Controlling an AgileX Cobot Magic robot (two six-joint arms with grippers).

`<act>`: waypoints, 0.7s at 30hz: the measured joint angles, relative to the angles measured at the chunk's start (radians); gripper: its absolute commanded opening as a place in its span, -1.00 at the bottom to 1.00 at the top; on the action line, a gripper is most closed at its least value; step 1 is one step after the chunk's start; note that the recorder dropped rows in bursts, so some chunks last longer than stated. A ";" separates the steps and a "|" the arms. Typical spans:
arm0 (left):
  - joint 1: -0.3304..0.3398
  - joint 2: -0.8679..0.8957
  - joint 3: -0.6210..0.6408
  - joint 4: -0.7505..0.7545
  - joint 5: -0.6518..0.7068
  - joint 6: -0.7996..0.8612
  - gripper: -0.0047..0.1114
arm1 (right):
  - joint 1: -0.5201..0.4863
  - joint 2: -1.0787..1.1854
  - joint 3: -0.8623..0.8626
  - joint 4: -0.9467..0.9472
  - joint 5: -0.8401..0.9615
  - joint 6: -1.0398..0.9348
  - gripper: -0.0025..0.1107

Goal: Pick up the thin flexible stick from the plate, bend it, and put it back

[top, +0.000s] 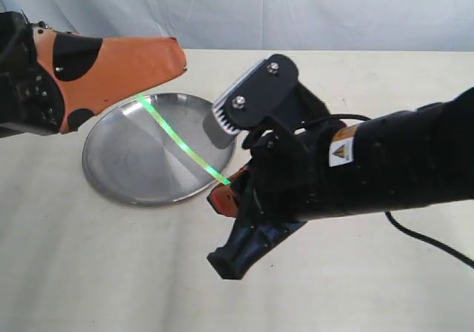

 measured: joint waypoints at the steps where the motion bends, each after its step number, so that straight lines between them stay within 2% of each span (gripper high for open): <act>1: 0.000 -0.010 0.000 -0.002 0.000 0.000 -0.30 | 0.000 0.031 0.000 -0.007 -0.023 0.000 -0.97; 5: 0.000 -0.065 0.000 -0.013 -0.006 -0.002 -0.58 | -0.002 0.168 -0.012 -0.044 -0.096 0.002 -0.97; 10: 0.000 -0.161 0.000 -0.017 0.004 -0.002 -0.91 | -0.037 0.315 -0.121 -0.059 -0.106 0.002 -0.97; 15: 0.000 -0.263 0.000 0.036 0.015 -0.054 -0.92 | -0.087 0.459 -0.336 -0.061 -0.108 0.002 -0.97; 21: 0.000 -0.402 0.000 0.111 0.033 -0.163 -0.92 | -0.137 0.688 -0.657 -0.079 0.088 0.002 -0.97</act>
